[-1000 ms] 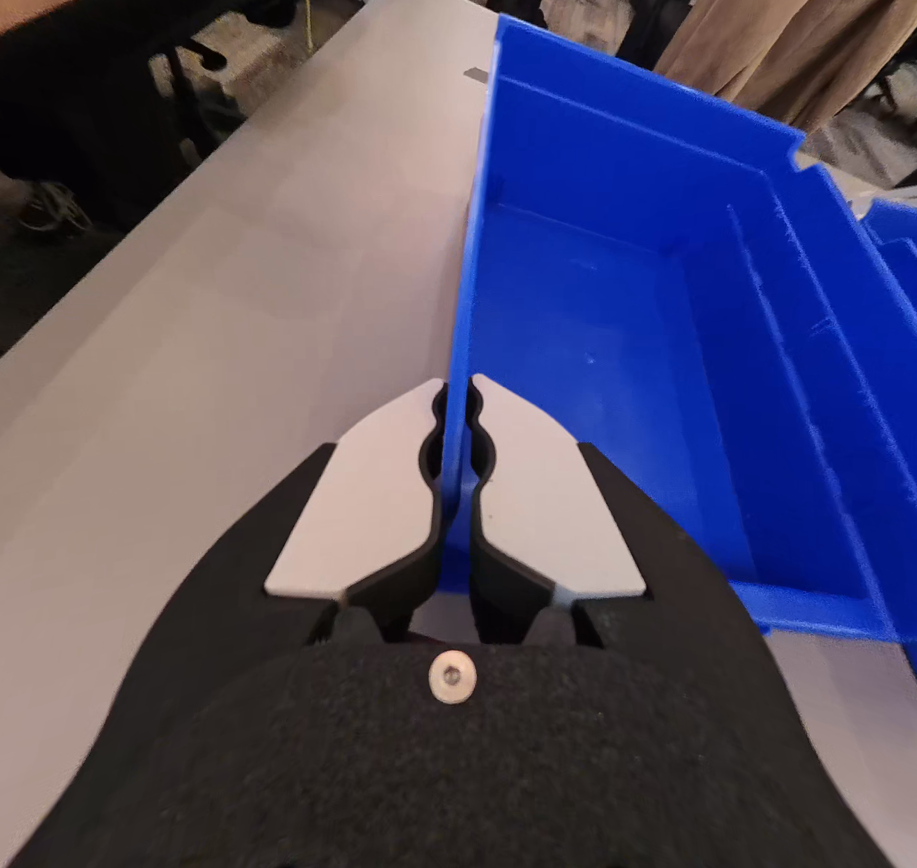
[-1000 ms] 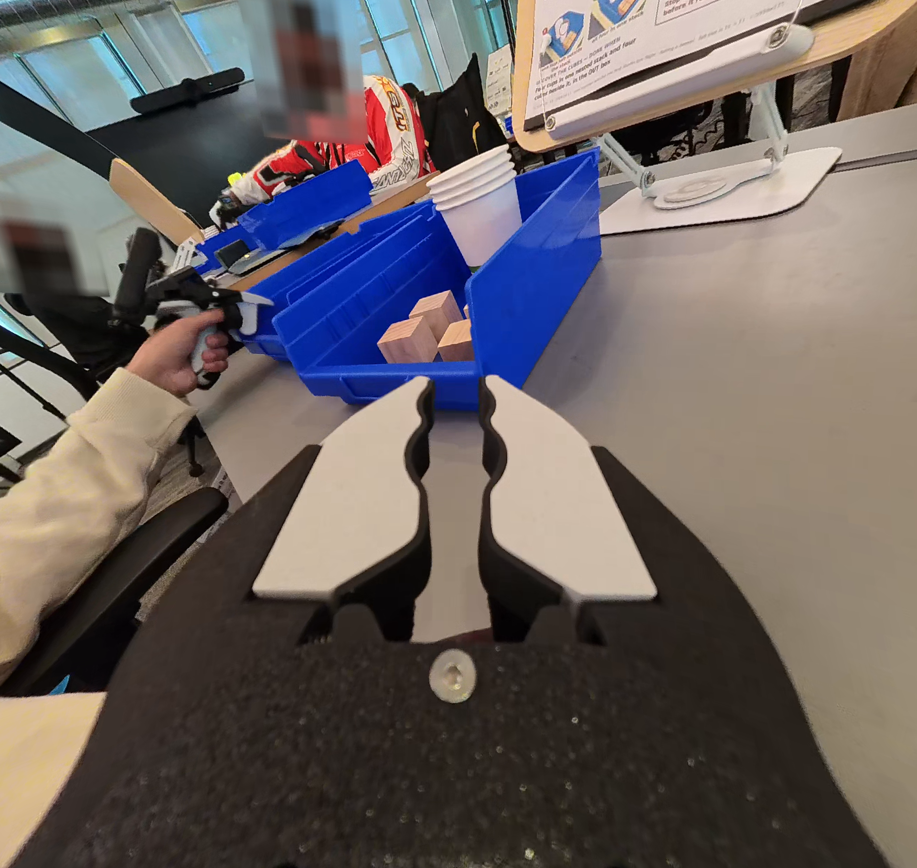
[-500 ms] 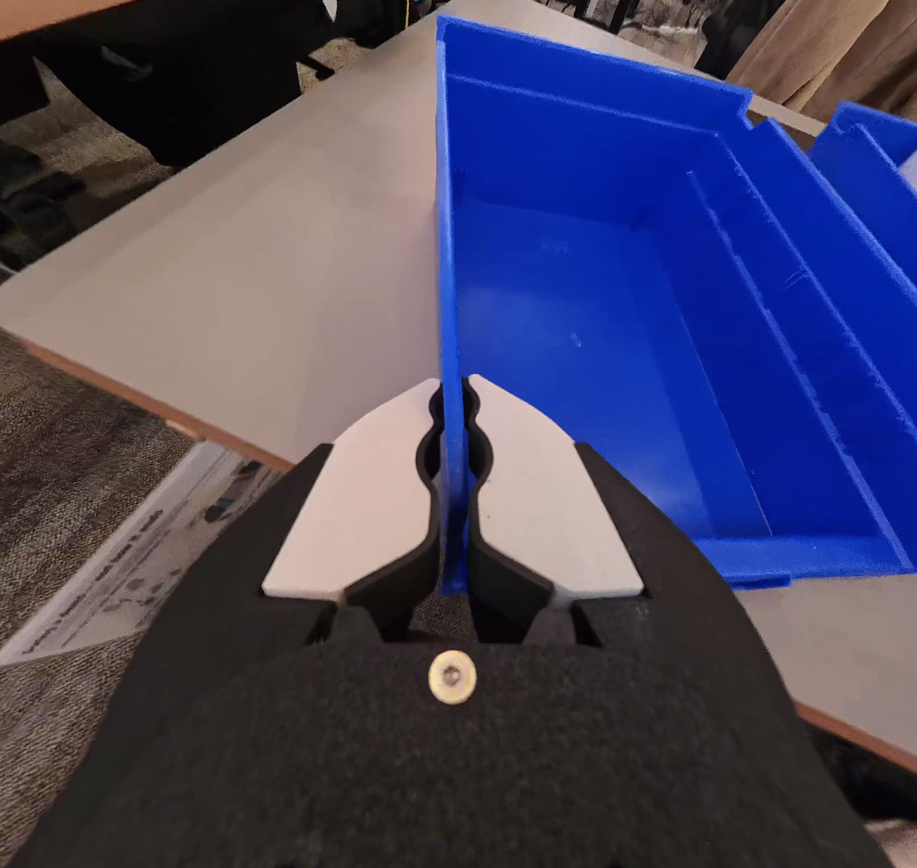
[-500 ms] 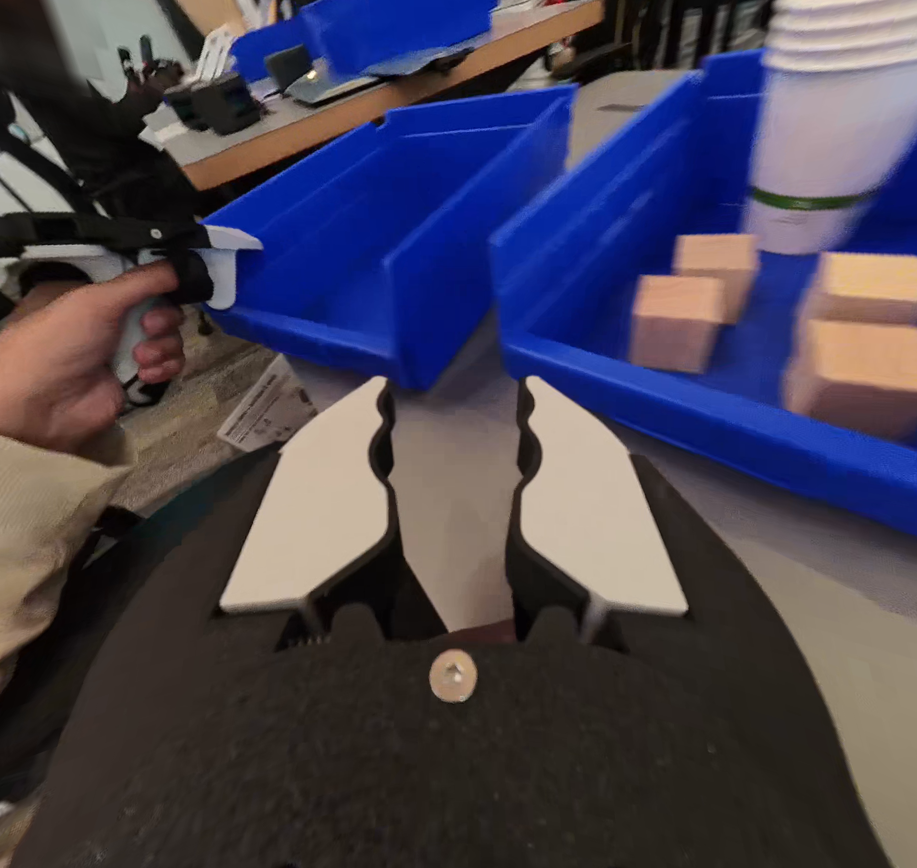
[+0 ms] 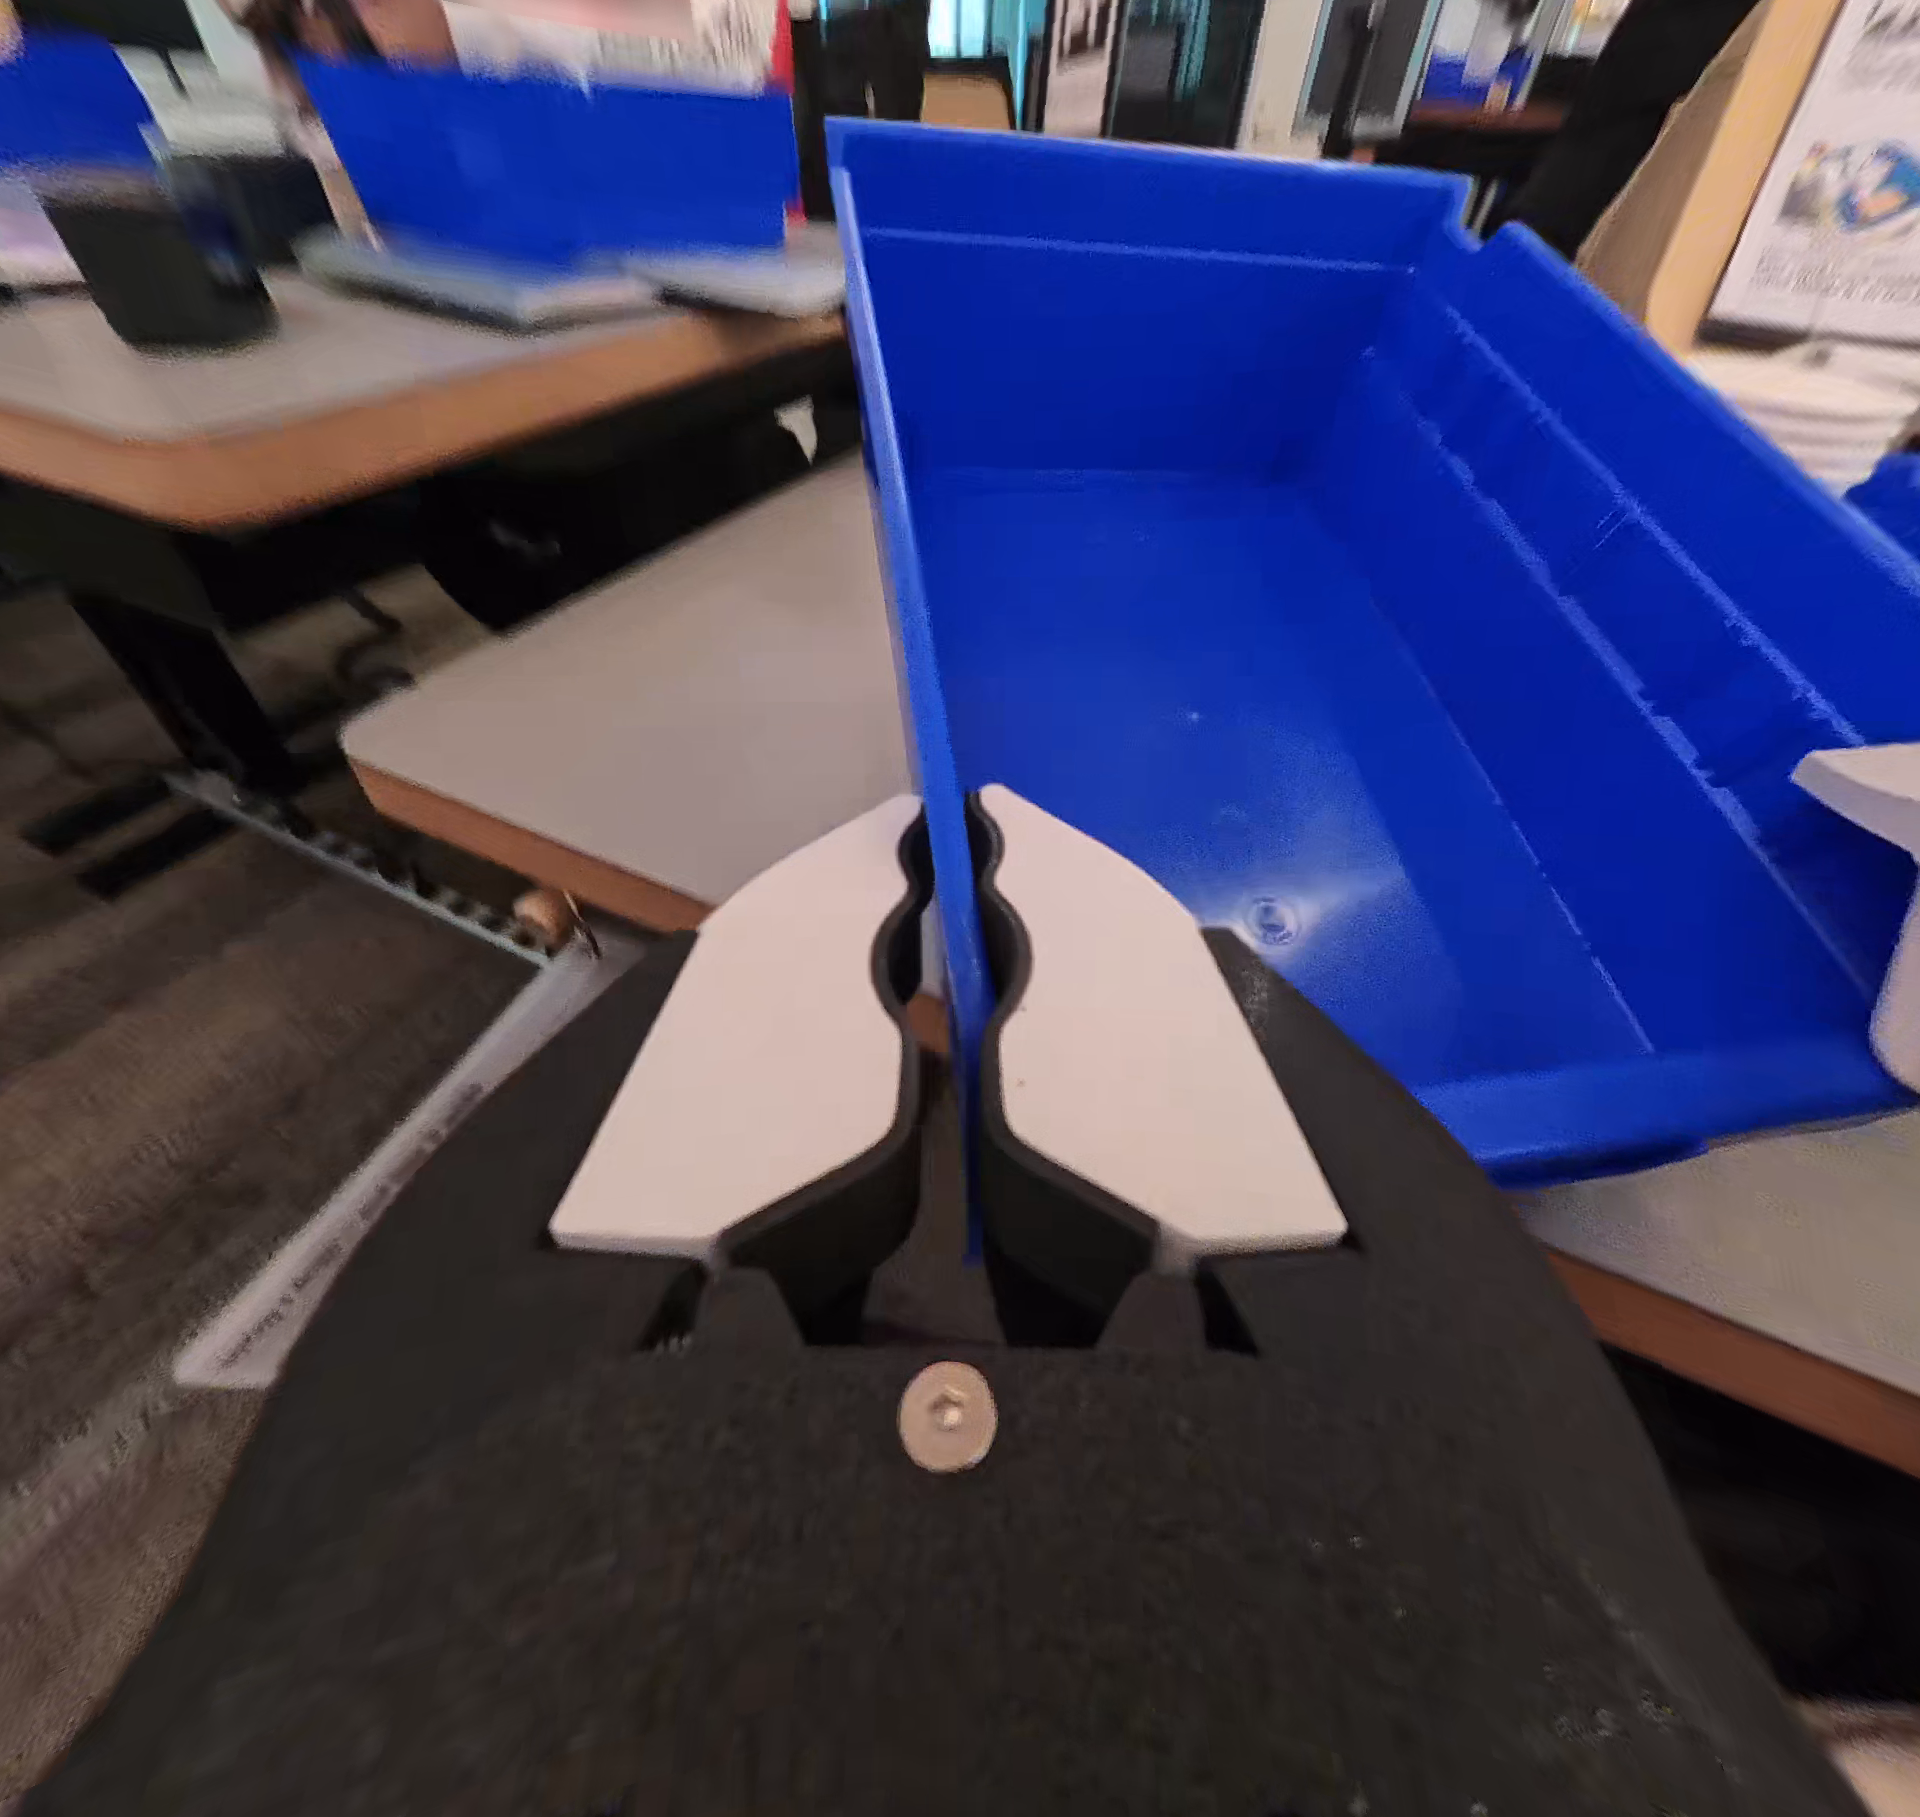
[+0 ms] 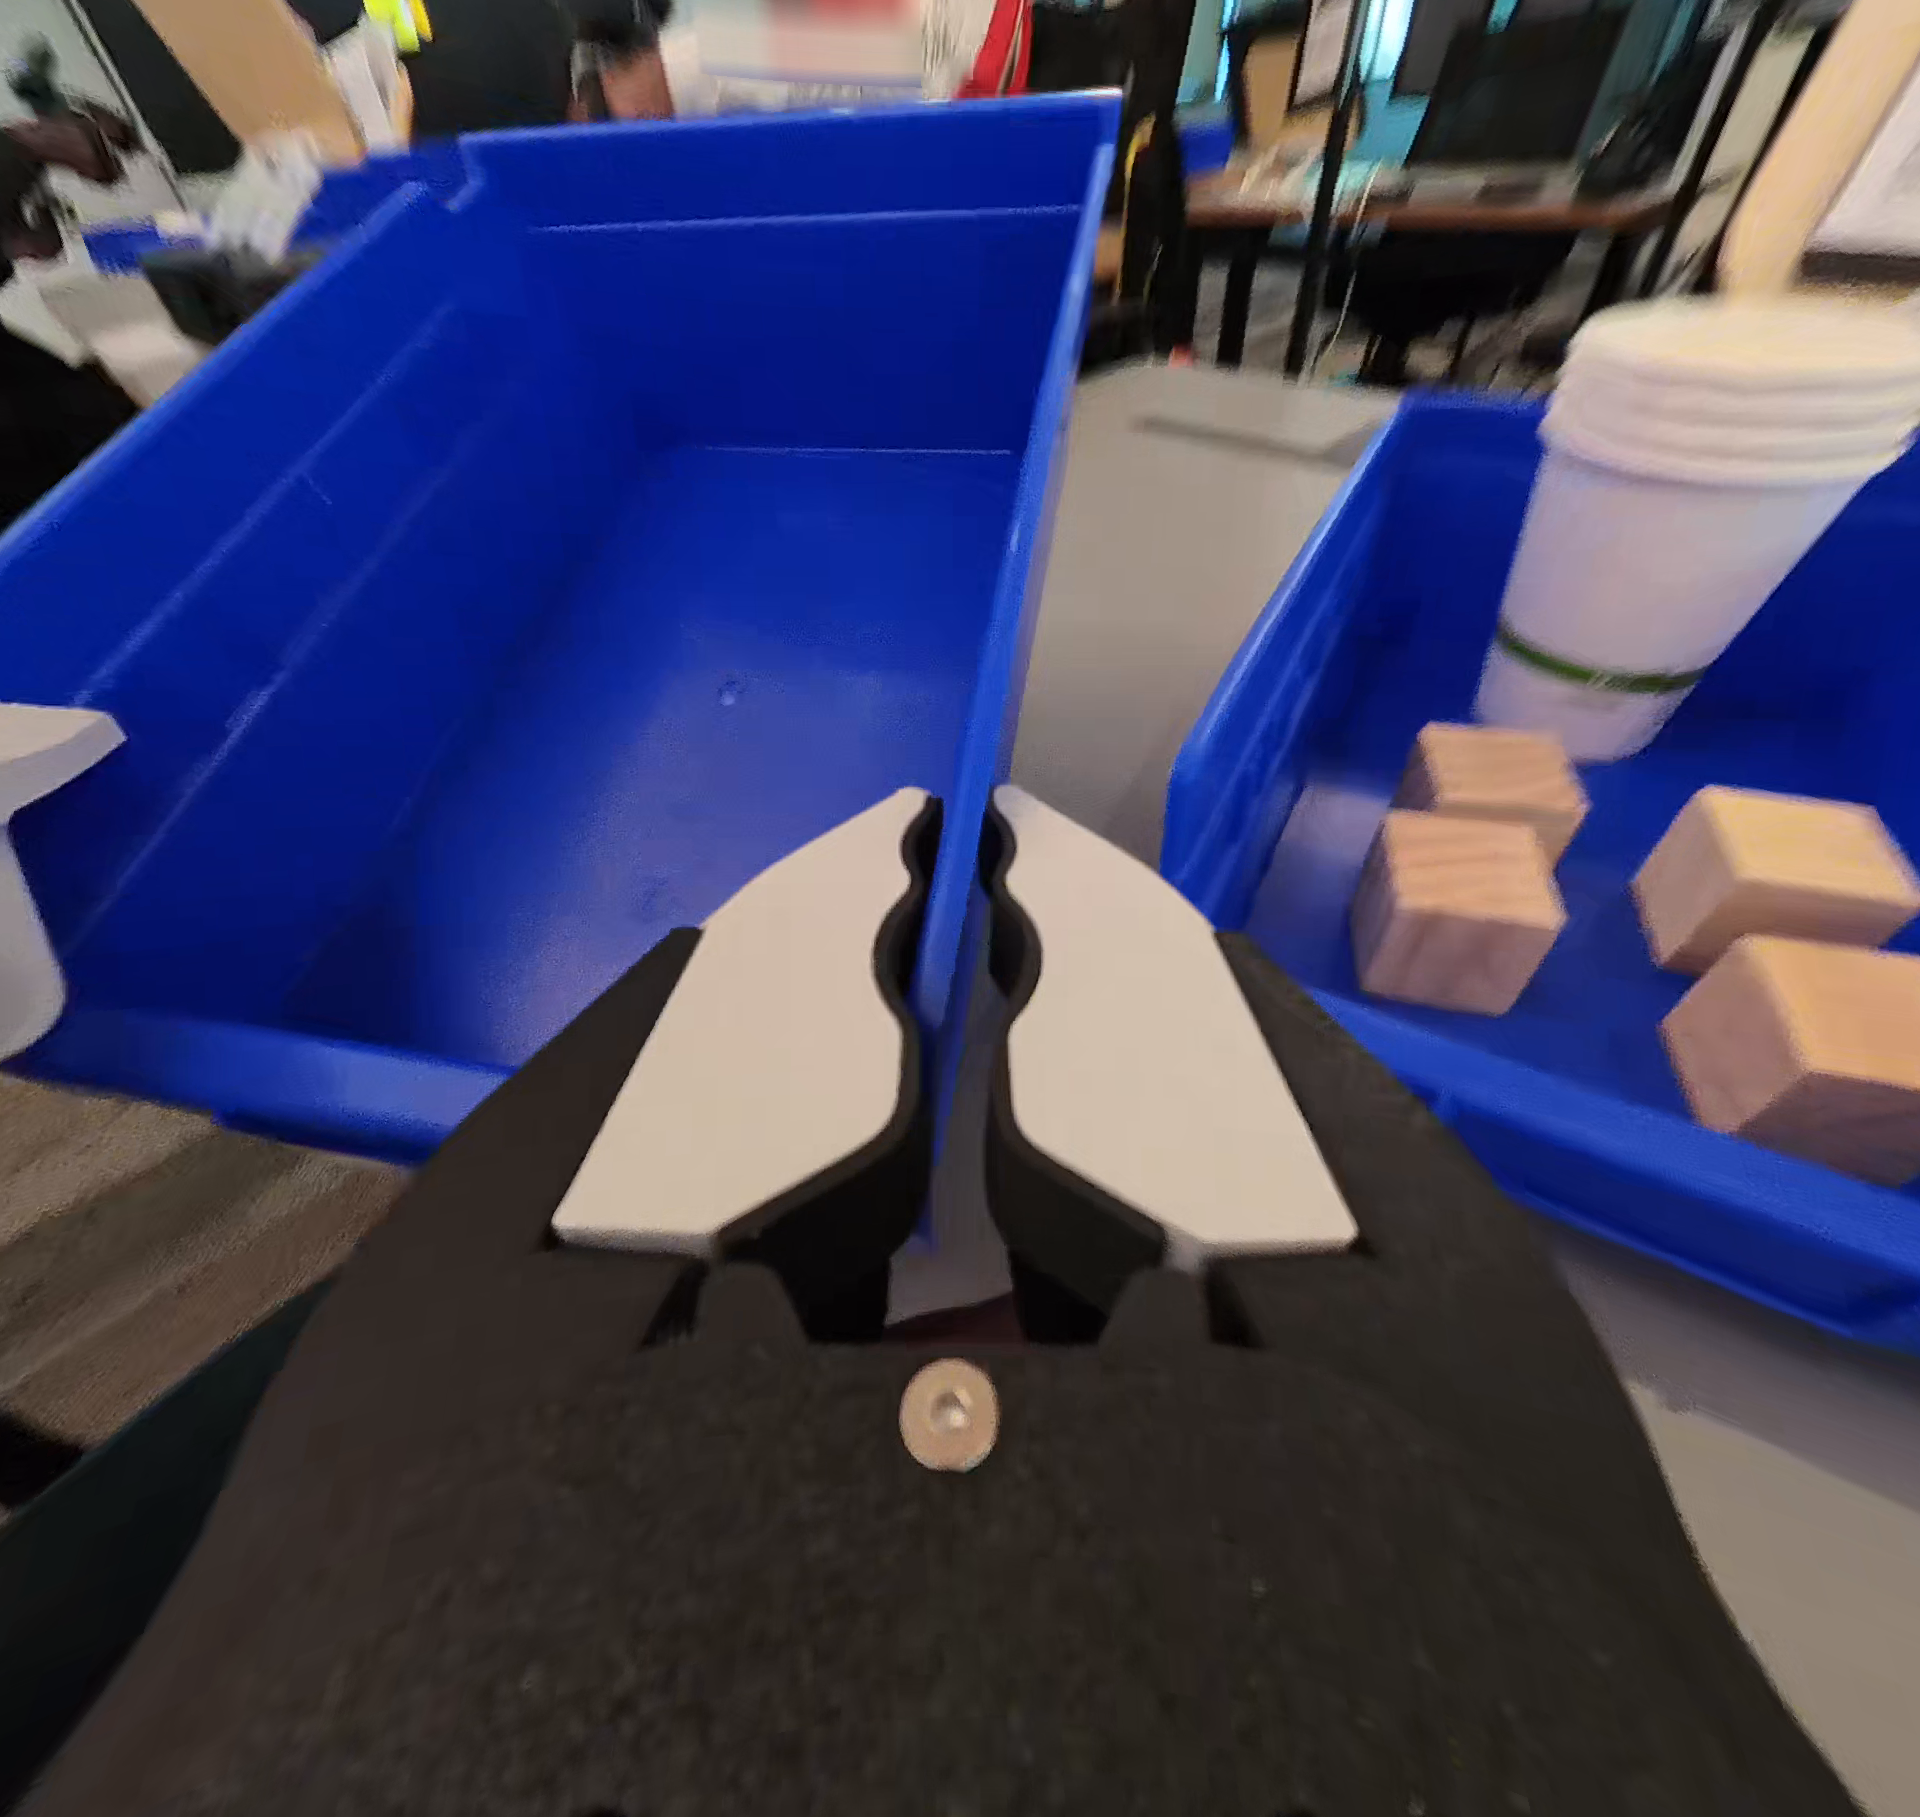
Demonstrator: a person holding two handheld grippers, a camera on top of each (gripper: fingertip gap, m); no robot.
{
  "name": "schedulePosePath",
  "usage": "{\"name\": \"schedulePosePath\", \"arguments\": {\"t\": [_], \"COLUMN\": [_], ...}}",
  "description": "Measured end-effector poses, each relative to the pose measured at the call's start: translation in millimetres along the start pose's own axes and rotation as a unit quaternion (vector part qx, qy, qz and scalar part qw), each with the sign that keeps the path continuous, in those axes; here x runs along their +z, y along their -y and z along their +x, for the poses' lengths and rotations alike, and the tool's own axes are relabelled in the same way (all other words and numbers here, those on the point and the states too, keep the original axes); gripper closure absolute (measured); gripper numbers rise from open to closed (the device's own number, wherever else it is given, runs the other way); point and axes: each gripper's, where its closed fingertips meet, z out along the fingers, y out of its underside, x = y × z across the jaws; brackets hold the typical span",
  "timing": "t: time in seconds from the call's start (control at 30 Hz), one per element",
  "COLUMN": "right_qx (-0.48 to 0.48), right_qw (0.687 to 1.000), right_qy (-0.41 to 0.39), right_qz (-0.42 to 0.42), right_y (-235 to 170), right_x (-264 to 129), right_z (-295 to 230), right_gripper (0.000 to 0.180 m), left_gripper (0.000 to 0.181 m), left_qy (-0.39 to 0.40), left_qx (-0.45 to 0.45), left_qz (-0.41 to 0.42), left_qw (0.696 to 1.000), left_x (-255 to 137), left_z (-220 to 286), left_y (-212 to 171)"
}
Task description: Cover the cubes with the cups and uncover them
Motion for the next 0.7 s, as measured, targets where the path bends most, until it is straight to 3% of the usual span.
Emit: {"name": "schedulePosePath", "arguments": {"t": [0.17,0.37,0.53,0.7], "right_qx": [-0.015,-0.003,0.037,0.092], "right_qw": [0.990,0.969,0.946,0.915], "right_qy": [-0.062,-0.178,-0.284,-0.379], "right_qz": [0.122,0.173,0.153,0.109], "right_y": [76,136,131,79], "right_x": [-50,-140,-233,-312], "right_z": [44,155,275,386], "right_gripper": [0.174,0.174,0.174,0.174], "left_gripper": [0.175,0.175,0.176,0.175], "left_qy": [-0.025,-0.162,-0.279,-0.351], "left_qx": [0.066,0.075,0.103,0.132], "left_qz": [0.090,0.121,0.110,0.069], "left_qw": [0.993,0.976,0.948,0.925], "left_x": [-11,-2,-7,-8], "left_z": [55,195,352,504], "left_y": [61,120,135,98]}}
